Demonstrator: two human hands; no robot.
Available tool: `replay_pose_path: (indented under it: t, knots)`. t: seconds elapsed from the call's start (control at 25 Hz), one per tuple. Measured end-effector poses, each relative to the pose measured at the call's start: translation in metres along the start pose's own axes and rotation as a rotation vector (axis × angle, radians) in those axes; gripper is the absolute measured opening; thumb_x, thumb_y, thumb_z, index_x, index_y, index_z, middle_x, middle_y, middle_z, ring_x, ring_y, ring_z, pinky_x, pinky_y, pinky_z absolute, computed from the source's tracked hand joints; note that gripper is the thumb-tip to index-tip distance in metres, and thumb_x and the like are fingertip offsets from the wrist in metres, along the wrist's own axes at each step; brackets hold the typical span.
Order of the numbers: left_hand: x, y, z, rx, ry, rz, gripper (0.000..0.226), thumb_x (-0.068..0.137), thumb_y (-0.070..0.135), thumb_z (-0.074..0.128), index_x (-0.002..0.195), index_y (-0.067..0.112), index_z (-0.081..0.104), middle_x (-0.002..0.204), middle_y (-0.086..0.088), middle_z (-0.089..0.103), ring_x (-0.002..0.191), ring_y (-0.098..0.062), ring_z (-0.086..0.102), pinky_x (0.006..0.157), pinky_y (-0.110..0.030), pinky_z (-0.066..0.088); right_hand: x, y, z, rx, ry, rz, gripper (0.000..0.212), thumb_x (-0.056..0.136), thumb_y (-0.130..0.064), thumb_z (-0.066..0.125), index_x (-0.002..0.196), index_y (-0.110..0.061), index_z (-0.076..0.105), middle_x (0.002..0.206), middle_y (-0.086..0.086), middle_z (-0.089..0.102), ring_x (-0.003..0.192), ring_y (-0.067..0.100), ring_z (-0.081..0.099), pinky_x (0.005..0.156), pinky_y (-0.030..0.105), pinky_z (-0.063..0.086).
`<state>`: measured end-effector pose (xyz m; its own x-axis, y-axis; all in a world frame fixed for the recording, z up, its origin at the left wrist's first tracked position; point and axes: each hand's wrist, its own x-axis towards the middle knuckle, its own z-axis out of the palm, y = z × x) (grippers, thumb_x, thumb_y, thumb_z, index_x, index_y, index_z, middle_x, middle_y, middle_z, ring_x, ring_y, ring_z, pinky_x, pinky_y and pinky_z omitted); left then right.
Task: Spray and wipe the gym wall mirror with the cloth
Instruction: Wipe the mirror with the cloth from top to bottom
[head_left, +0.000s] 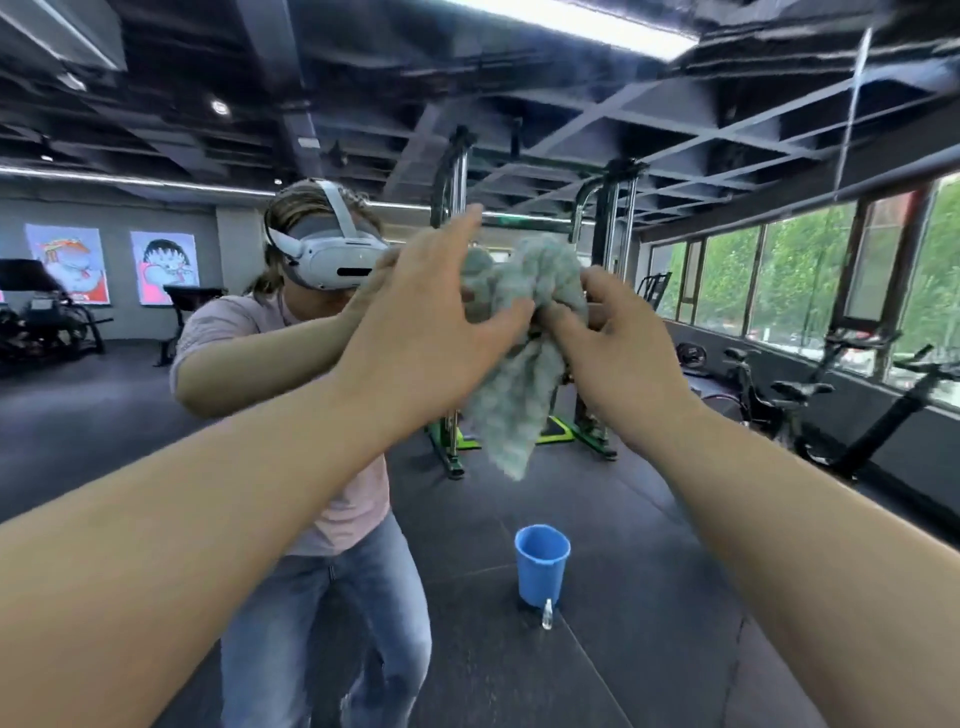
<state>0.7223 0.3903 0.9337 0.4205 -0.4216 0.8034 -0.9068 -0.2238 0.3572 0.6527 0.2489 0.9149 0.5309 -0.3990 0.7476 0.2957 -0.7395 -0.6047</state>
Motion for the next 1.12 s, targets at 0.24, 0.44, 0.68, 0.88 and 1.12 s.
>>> replay_pose_path:
  t: [0.24,0.44,0.68,0.88,1.12]
  knots:
    - [0.118,0.094,-0.059,-0.385,-0.118,-0.284,0.015,0.058,0.033,0.075,0.07,0.024,0.073,0.073,-0.005,0.07,0.071,-0.025,0.068,0.071,-0.045,0.06,0.076,-0.091,-0.107,0.241,-0.117,0.17,0.015,0.095,-0.013,0.059,0.09,-0.015,0.074,0.085,0.004,0.075,0.078,0.019,0.071,0.063,0.033,0.058]
    - [0.151,0.161,-0.043,-0.564,-0.01,-0.368,0.017,0.093,0.007,0.045,0.081,0.013,0.055,0.052,-0.001,0.043,0.034,-0.009,0.039,0.038,-0.012,0.031,0.122,-0.11,-0.197,0.179,-0.202,0.202,0.009,0.092,-0.015,0.063,0.088,-0.015,0.072,0.08,0.004,0.074,0.066,0.017,0.069,0.061,0.03,0.057]
    - [0.178,0.196,-0.034,-0.583,0.069,-0.372,0.018,0.09,0.034,0.066,0.092,0.016,0.068,0.084,-0.002,0.071,0.071,-0.017,0.068,0.065,-0.027,0.056,0.157,-0.109,-0.225,0.086,-0.267,0.158,0.01,0.09,-0.011,0.063,0.087,-0.011,0.072,0.073,0.002,0.069,0.061,0.016,0.062,0.06,0.026,0.054]
    - [0.198,0.173,-0.056,-0.088,-0.036,-0.346,0.034,0.077,0.027,0.079,0.099,0.023,0.054,0.095,-0.001,0.059,0.082,-0.019,0.059,0.061,-0.032,0.048,0.181,-0.105,-0.216,-0.191,-0.145,0.021,0.011,0.078,-0.009,0.075,0.072,-0.014,0.068,0.069,0.001,0.065,0.064,0.016,0.058,0.063,0.031,0.05]
    - [0.244,0.16,-0.061,-0.136,-0.144,0.001,0.013,0.088,0.019,0.067,0.082,0.027,0.059,0.076,0.005,0.062,0.068,-0.011,0.054,0.066,-0.028,0.044,0.205,-0.11,-0.181,0.523,-0.233,0.093,0.038,0.077,0.007,0.069,0.104,-0.014,0.054,0.078,0.003,0.058,0.043,0.007,0.042,0.033,0.017,0.031]
